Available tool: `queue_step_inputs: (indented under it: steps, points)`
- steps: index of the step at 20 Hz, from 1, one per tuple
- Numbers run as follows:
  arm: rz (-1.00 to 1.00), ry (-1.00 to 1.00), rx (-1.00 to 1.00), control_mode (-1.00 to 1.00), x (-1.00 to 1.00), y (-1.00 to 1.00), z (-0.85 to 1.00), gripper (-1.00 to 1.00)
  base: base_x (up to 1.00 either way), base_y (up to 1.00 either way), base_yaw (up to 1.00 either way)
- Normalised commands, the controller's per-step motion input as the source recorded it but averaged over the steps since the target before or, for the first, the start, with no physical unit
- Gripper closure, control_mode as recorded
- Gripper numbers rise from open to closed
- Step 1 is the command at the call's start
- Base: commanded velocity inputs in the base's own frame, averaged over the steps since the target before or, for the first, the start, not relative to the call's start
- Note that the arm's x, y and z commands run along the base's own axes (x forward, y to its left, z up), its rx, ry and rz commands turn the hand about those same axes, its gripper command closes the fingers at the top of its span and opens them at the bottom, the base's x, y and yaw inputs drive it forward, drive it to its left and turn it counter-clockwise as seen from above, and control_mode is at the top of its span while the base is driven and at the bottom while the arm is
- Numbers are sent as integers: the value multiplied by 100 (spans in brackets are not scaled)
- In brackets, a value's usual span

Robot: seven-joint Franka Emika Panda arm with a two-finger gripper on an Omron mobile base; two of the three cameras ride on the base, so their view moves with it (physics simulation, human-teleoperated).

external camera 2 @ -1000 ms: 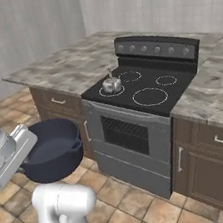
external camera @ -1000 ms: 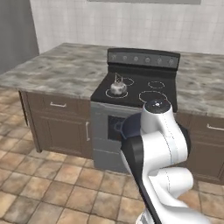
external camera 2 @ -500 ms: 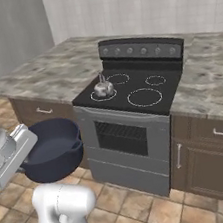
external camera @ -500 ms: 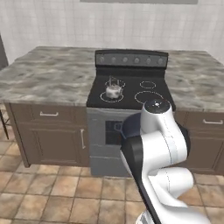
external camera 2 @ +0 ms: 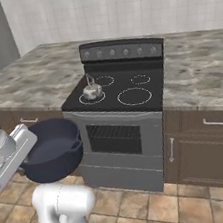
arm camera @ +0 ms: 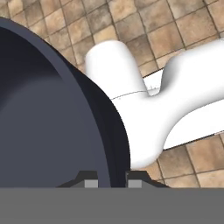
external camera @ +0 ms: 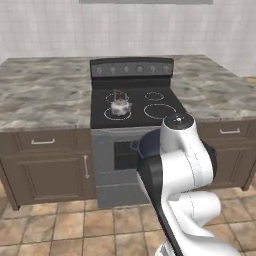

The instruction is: Pick the kettle from the cabinet and place it on a stove burner. Then pick the pot from the counter and place it on another stove burner. Finally, turn both burners on.

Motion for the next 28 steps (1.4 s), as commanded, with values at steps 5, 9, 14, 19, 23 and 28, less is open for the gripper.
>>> queue_step_inputs:
  steps: [5,9,14,19,23,28]
  points:
    - [0,0,0,100,0,0,0,100,16,45,-37]
    - [0,0,0,100,0,0,0,100,27,35,-29]
    - [0,0,0,100,0,0,0,100,47,9,-18]
    - [0,0,0,100,0,0,0,100,66,4,-1]
    - [0,0,0,100,0,0,0,100,64,0,0]
    - [0,0,0,100,0,0,0,100,53,0,1]
